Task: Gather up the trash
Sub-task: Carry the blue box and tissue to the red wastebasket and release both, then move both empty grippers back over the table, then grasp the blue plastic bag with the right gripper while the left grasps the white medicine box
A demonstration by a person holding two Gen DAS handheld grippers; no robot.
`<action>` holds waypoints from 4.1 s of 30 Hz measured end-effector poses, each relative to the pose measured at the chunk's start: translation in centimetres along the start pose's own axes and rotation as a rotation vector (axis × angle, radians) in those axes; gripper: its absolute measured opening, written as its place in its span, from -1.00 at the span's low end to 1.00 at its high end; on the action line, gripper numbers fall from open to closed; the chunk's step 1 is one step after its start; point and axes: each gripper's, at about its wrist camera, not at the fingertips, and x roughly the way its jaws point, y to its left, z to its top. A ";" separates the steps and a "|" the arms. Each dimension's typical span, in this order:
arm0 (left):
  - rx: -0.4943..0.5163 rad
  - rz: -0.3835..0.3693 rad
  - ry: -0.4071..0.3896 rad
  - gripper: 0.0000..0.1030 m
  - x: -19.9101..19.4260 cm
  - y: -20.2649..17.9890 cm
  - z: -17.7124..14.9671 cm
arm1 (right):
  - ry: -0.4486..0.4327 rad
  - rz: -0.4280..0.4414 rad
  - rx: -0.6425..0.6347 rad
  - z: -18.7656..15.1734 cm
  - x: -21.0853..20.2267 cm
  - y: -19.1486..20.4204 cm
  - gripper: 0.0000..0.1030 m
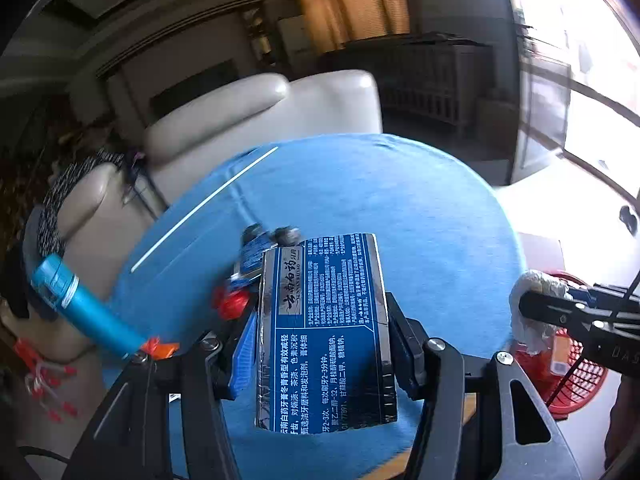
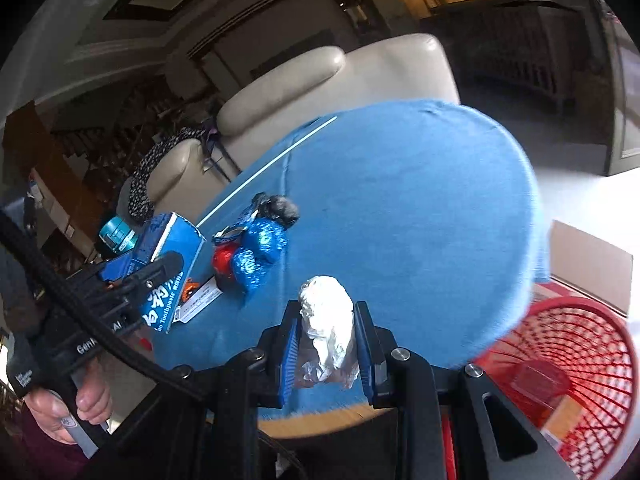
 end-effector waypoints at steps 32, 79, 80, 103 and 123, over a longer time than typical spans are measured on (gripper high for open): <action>0.426 -0.199 0.012 0.16 -1.1 -19.7 1.2 | -0.071 -0.094 0.344 -4.1 -11.1 -16.8 -0.41; -0.034 0.109 0.253 0.35 4.6 7.7 -7.6 | 0.010 -0.005 0.217 -0.1 -3.7 -7.9 0.29; -0.064 0.128 0.262 0.35 4.8 9.2 -8.2 | 0.031 0.002 0.191 0.2 -2.5 -6.5 0.29; -0.200 0.031 0.200 0.35 7.0 23.2 -12.4 | 0.299 0.056 0.090 5.4 23.5 11.2 0.19; -0.077 -0.192 0.312 0.37 16.0 21.4 -11.6 | 0.367 0.010 0.133 2.8 21.7 7.5 -0.40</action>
